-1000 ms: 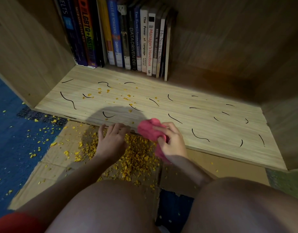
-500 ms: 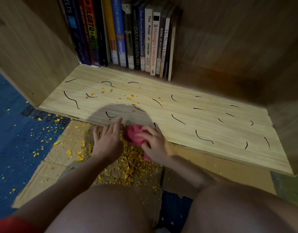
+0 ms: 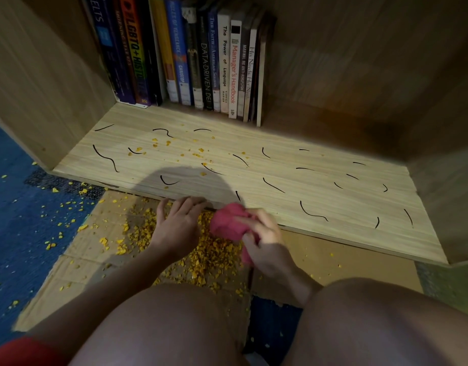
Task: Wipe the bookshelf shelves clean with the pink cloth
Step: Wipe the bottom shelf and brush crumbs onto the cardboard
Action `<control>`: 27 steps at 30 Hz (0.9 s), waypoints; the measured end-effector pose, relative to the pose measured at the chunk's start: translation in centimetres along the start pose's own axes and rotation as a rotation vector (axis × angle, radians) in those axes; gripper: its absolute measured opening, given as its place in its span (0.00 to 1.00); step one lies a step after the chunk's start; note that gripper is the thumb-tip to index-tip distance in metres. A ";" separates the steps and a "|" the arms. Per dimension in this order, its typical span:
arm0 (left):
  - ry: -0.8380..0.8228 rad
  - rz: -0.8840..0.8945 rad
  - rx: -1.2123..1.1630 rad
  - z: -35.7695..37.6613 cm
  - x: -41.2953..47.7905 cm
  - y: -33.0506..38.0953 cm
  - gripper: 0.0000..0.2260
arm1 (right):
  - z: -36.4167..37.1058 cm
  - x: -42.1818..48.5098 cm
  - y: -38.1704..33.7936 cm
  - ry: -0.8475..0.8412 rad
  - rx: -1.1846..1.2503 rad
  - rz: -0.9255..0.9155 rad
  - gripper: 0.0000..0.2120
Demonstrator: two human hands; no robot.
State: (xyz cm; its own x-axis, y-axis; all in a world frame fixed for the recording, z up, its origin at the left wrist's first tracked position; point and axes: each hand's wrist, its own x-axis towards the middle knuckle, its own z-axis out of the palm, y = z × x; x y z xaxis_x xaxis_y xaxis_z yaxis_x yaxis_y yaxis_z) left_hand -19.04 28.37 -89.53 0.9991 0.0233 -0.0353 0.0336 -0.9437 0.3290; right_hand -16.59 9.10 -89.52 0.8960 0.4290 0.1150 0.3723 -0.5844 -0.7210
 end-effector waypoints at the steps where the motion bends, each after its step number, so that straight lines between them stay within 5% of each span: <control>1: -0.004 -0.001 0.004 0.0 0.0 0.0 0.26 | -0.4 0.3 0.1 0.088 0.009 0.014 0.23; 6: -0.055 0.006 0.031 0.0 0.4 0.3 0.25 | -2.0 1.9 2.2 0.334 -0.122 0.173 0.18; 13: -0.088 -0.015 0.022 -0.2 0.6 0.7 0.27 | 0.9 -1.0 -0.3 -0.122 -0.010 0.115 0.22; 20: -0.082 -0.055 0.043 -0.6 0.6 0.3 0.28 | 0.6 0.4 0.0 -0.163 -0.042 0.039 0.16; 24: -0.074 -0.057 0.046 -0.8 1.0 0.3 0.28 | -0.3 1.7 -1.2 0.097 0.060 -0.015 0.20; 27: -0.093 -0.054 0.068 -1.1 1.9 0.5 0.27 | -1.4 3.9 -1.2 0.134 0.024 -0.046 0.18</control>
State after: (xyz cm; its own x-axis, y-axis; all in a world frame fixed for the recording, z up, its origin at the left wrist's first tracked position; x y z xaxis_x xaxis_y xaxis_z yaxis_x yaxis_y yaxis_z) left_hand -17.06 28.30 -88.43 0.9891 0.0465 -0.1397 0.0820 -0.9622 0.2597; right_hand -13.24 10.55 -87.26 0.9030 0.3582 0.2371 0.4092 -0.5492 -0.7287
